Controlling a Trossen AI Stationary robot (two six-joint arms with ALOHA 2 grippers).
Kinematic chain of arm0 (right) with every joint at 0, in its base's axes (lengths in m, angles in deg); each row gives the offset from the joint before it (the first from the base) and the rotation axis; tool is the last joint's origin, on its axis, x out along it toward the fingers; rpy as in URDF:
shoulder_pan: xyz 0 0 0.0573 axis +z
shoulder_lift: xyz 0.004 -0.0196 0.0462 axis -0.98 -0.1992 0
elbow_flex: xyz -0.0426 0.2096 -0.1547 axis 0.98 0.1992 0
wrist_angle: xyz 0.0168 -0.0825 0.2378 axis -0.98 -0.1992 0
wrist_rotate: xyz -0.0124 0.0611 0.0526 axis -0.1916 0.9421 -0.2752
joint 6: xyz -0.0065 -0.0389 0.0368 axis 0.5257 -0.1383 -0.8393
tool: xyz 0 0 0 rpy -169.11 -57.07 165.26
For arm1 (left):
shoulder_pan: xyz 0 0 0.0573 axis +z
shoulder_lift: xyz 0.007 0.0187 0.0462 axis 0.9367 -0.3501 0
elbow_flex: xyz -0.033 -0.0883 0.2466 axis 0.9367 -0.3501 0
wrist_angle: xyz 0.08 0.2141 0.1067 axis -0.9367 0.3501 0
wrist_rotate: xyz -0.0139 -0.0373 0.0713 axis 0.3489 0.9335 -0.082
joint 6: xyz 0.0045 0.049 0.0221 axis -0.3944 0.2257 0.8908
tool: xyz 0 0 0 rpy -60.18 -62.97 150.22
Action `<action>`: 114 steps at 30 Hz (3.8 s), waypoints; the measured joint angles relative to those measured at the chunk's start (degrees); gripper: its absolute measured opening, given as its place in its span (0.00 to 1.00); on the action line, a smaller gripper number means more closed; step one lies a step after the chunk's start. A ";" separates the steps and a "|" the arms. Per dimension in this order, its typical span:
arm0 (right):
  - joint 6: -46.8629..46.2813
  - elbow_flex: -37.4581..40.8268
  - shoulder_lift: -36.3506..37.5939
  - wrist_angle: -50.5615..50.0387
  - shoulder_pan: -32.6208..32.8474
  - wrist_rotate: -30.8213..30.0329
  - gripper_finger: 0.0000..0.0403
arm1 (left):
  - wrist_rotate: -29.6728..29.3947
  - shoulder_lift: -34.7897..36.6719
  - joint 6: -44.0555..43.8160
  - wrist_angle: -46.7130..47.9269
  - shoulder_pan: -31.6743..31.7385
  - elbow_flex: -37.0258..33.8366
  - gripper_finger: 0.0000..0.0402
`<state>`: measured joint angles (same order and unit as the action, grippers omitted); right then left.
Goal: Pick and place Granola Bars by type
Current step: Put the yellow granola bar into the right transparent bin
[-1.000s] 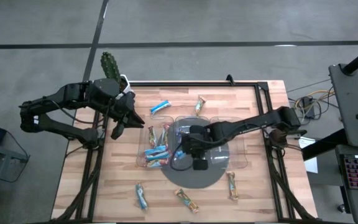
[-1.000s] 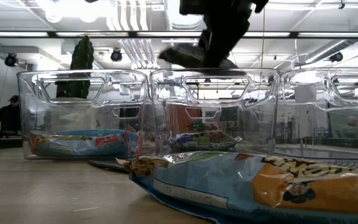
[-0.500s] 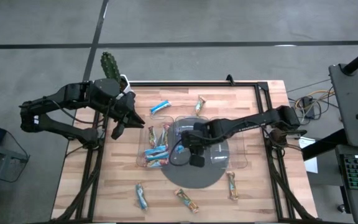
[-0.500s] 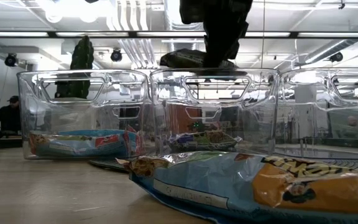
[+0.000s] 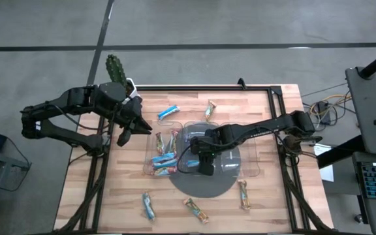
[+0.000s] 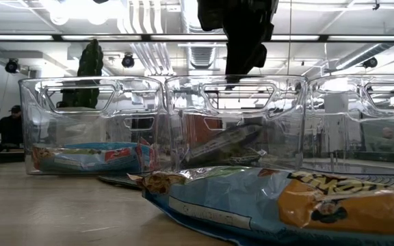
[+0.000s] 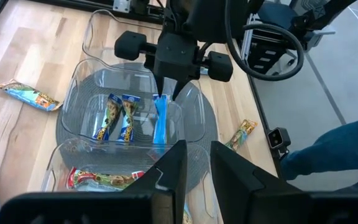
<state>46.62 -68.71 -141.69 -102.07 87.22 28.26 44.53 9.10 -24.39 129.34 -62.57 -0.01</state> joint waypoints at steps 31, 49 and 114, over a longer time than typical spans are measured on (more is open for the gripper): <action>16.03 -10.40 7.72 7.14 0.02 4.27 0.02 | 0.00 0.58 3.39 -0.41 -0.02 0.00 0.00; 25.63 -17.66 19.54 12.41 0.00 4.49 0.02 | 0.92 3.65 5.88 -7.76 -0.02 0.02 0.00; 16.76 35.71 51.32 54.77 -2.25 3.80 0.02 | 5.85 3.13 -0.18 -11.41 -3.60 3.13 0.00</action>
<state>63.39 -32.99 -90.37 -47.30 84.97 32.06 50.39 12.23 -24.57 117.93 -66.17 3.12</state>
